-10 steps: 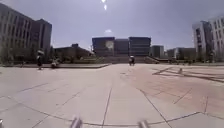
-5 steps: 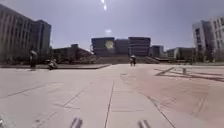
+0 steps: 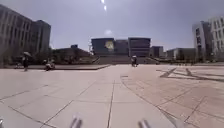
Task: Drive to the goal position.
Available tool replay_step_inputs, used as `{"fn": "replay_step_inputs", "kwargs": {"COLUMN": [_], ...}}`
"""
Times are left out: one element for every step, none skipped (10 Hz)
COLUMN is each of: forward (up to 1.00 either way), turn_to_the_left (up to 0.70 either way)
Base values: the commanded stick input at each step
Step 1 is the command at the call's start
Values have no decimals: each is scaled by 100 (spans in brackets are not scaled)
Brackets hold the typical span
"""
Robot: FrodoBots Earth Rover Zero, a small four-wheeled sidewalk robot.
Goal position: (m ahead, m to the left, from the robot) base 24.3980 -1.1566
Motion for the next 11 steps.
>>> {"fn": "replay_step_inputs", "kwargs": {"forward": [100,100,100,100,100,100,100,100,100,100,100], "turn_to_the_left": [0,0,0,0,0,0,0,0,0,0,0]}}
